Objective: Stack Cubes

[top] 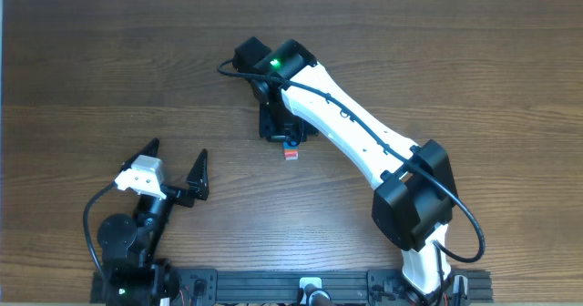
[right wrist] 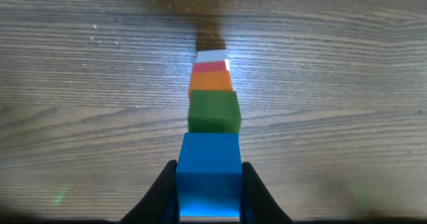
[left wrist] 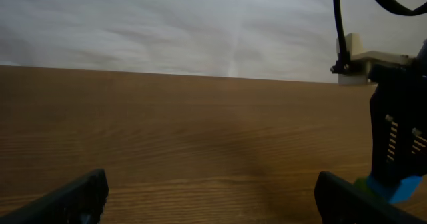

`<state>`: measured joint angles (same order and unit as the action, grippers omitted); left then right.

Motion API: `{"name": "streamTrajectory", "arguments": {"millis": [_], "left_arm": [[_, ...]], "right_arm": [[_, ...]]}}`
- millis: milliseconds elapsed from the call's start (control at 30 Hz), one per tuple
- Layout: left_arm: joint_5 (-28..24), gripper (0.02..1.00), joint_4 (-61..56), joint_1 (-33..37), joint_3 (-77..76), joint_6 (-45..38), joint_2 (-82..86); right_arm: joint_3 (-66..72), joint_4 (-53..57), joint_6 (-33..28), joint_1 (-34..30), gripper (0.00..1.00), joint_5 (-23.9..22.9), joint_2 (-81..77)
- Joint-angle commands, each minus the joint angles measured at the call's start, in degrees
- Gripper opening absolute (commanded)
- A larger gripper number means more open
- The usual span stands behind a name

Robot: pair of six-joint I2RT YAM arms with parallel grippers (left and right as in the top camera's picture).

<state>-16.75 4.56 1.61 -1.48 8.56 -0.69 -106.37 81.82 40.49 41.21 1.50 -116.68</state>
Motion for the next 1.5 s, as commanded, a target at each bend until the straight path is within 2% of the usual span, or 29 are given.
{"name": "streamTrajectory", "arguments": {"millis": [33, 1500], "left_arm": [[-0.57, 0.998, -0.13, -0.22, 0.39, -0.85, 0.42], [-0.57, 0.998, -0.13, -0.22, 0.39, -0.85, 0.42]], "right_arm": [[0.42, -1.42, 0.61, -0.42, 0.012, 0.2, 2.58], [3.04, -4.07, 0.85, -1.11, 0.023, -0.9, 2.58]]}}
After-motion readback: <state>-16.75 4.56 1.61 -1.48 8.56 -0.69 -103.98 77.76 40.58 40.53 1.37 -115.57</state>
